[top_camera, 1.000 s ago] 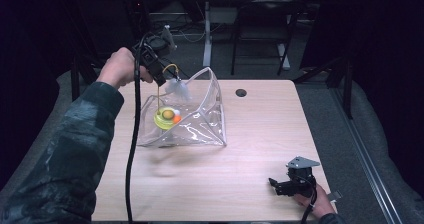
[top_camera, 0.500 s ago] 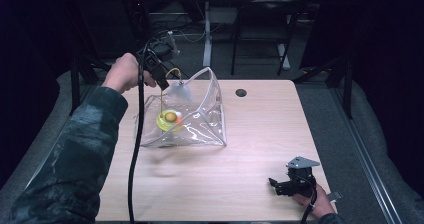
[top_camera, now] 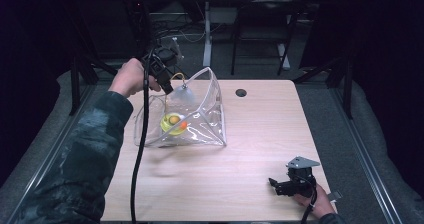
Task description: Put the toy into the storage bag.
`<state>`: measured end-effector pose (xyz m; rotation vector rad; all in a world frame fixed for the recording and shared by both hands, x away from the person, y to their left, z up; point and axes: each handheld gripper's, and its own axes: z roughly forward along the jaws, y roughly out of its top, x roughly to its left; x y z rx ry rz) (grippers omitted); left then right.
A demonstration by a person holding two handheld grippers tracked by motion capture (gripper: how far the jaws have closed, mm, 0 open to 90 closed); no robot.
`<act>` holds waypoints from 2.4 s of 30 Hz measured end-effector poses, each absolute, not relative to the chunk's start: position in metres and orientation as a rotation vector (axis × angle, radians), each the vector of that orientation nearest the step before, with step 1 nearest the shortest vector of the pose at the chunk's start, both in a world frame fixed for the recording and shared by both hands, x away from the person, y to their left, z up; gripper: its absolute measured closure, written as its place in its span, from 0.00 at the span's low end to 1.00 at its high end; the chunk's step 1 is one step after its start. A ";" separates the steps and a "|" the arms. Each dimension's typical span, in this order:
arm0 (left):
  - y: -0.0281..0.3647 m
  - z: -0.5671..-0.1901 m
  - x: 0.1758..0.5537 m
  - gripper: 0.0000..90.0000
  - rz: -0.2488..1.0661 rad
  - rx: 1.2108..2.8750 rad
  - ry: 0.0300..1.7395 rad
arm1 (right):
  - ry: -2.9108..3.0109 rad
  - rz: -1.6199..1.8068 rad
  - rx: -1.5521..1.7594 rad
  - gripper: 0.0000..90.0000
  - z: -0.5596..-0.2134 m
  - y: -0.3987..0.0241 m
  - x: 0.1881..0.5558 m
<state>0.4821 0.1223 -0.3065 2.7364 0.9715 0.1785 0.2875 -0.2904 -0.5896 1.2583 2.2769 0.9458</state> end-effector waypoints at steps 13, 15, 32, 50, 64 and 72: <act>0.125 -0.330 0.488 0.98 0.098 2.720 0.995 | 2.273 0.948 1.259 0.00 -0.590 -0.290 0.287; 0.125 -0.334 0.488 0.98 0.093 2.729 0.988 | 2.275 0.946 1.258 0.00 -0.590 -0.290 0.287; 0.126 -0.357 0.494 0.98 0.086 2.741 1.027 | 2.274 0.948 1.259 0.00 -0.590 -0.290 0.287; 0.133 -0.373 0.501 0.97 0.127 2.715 1.092 | 2.275 0.947 1.258 0.00 -0.590 -0.290 0.287; 0.148 -0.351 0.486 0.62 0.172 2.627 1.104 | 2.275 0.948 1.258 0.00 -0.590 -0.290 0.287; 0.163 -0.331 0.468 0.32 0.232 2.572 1.103 | 2.275 0.948 1.257 0.00 -0.590 -0.290 0.288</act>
